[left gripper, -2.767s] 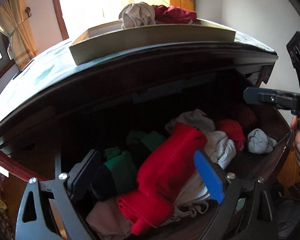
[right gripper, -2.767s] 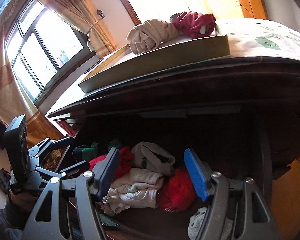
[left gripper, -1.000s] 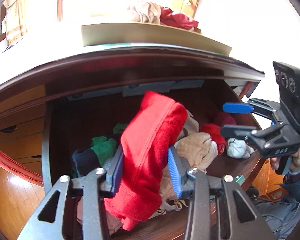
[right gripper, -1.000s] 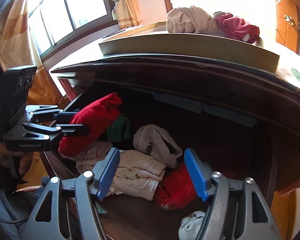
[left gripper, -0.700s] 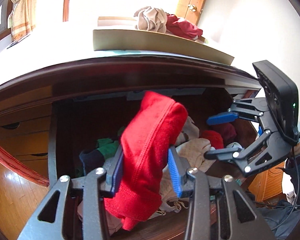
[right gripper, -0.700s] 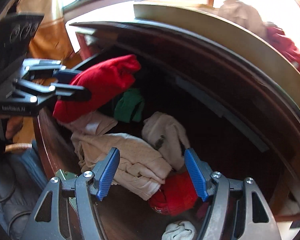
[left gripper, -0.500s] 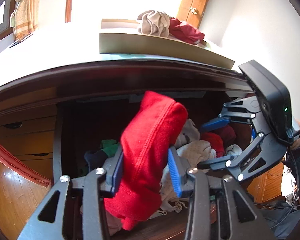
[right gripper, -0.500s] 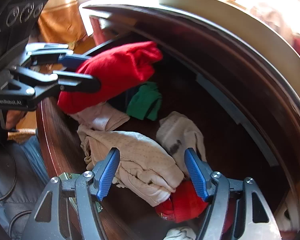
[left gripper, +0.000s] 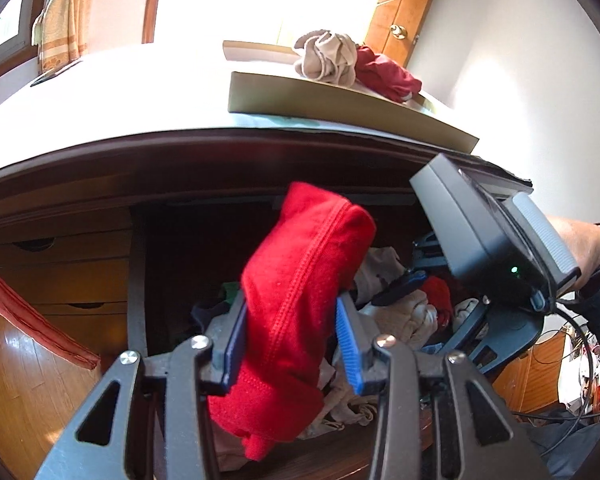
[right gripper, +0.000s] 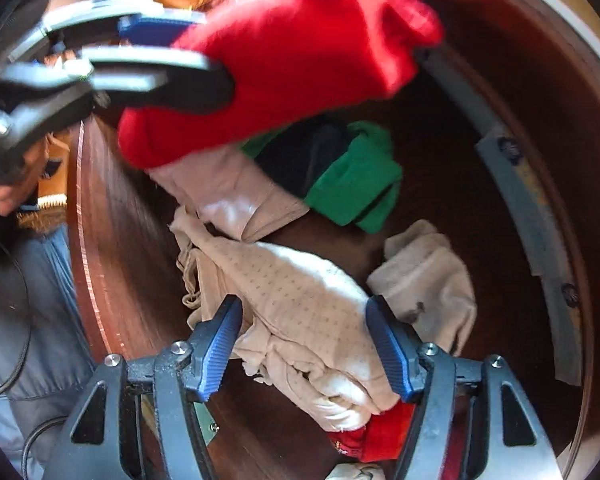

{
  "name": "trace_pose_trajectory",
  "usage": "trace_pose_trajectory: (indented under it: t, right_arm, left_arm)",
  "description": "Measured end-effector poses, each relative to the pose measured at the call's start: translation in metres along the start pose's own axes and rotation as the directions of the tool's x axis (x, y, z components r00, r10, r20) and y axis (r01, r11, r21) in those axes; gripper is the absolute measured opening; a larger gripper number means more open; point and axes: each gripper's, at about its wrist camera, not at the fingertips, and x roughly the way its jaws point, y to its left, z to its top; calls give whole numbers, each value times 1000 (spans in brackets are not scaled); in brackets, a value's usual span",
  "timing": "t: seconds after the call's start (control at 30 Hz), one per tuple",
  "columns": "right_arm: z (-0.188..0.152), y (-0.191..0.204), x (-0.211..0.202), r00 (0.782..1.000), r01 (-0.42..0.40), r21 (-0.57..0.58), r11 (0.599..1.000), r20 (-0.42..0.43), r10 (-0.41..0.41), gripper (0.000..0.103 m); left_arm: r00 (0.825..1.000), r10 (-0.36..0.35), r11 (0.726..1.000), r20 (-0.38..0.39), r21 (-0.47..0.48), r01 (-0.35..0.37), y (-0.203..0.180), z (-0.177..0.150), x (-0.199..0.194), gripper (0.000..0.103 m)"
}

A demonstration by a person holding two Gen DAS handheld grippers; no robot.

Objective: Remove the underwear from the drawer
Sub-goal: 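Grasp the red underwear with the left tool while the right tool grasps beige underwear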

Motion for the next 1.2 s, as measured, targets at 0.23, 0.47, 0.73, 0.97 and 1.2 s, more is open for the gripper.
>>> trace_pose_trajectory:
  t: [0.23,0.47,0.73,0.97,1.2]
  right_arm:
    - [24,-11,23,998,-41,51,998,-53,44,64]
    - [22,3,23,1000,5,29,1000,-16,-4,50]
    - [-5,17,5,988,41,106,993,144,-56,31]
    - [-36,7,-17,962,-5,214,977,267,-54,31]
    - [-62,-25,-53,919,-66,315,947,388,-64,31]
  left_arm:
    - [1000,-6,1000,-4,-9,6,2,0,1,40]
    - [1000,-7,1000,0,-11,7,2,0,0,40]
    - [1000,-9,1000,7,-22,9,2,1,-2,40]
    - [1000,-13,1000,6,-24,13,1,-1,0,40]
    - [1000,-11,999,28,-46,13,4,-1,-4,40]
